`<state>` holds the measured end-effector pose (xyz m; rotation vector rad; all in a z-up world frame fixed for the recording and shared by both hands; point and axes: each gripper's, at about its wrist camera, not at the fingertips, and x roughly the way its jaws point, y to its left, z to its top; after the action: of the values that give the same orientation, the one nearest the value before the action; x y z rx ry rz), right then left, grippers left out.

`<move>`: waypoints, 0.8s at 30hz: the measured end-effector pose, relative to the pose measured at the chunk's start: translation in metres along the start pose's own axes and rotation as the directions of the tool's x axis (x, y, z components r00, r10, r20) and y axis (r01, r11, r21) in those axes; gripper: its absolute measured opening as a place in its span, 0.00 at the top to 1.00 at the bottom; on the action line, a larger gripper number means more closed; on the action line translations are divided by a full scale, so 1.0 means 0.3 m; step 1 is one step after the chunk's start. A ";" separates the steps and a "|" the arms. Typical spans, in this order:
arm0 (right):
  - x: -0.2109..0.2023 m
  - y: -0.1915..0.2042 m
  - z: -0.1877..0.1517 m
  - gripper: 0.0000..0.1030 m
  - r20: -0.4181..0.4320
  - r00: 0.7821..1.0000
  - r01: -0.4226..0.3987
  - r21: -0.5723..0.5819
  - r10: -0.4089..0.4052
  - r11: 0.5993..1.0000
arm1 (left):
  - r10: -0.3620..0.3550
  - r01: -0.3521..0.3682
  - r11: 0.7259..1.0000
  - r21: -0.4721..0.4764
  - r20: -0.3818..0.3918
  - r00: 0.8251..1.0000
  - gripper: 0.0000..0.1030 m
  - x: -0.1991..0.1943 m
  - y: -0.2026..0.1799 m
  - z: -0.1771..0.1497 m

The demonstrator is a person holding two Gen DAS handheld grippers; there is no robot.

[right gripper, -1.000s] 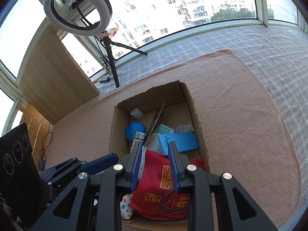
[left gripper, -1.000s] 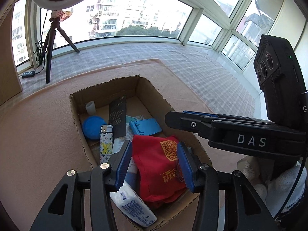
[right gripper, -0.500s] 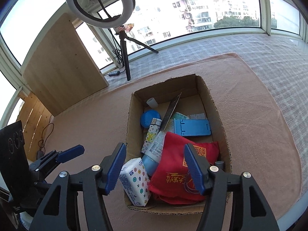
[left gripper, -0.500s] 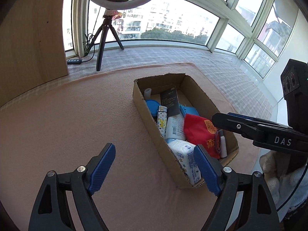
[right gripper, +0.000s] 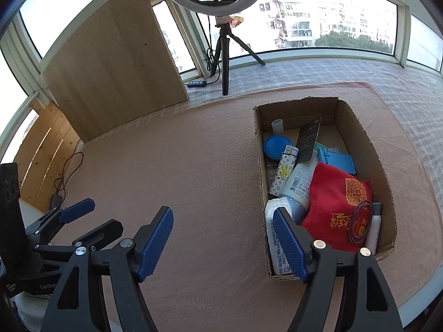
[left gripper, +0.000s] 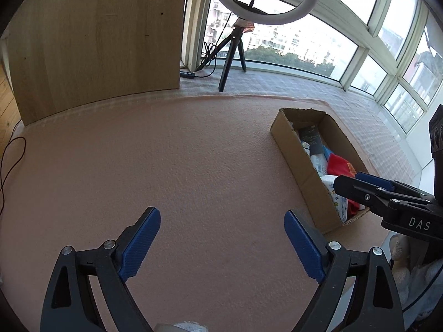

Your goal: Organize objects

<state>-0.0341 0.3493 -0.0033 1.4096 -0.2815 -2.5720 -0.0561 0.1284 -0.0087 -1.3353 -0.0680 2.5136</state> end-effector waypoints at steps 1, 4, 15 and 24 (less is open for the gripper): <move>0.003 0.027 -0.008 0.31 0.001 1.000 0.005 -0.010 -0.005 1.000 | 0.020 -0.020 1.000 -0.003 0.006 1.000 0.10 -0.010 0.022 -0.013; 0.016 0.096 -0.040 0.31 0.000 1.000 0.014 -0.039 -0.014 0.999 | 0.062 -0.062 0.998 -0.016 0.005 0.998 0.10 -0.033 0.085 -0.049; 0.086 0.234 -0.138 0.31 -0.029 0.999 0.013 -0.037 -0.014 0.999 | 0.156 -0.157 0.984 -0.079 -0.019 0.988 0.09 -0.093 0.279 -0.140; 0.093 0.307 -0.162 0.31 -0.040 0.999 0.019 -0.090 -0.023 0.996 | 0.160 -0.163 0.983 -0.081 -0.042 0.986 0.09 -0.069 0.302 -0.166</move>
<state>-0.0005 0.2499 -0.0277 1.4392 -0.1439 -2.5343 -0.0257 0.0312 -0.0365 -1.4722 -0.0604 2.6466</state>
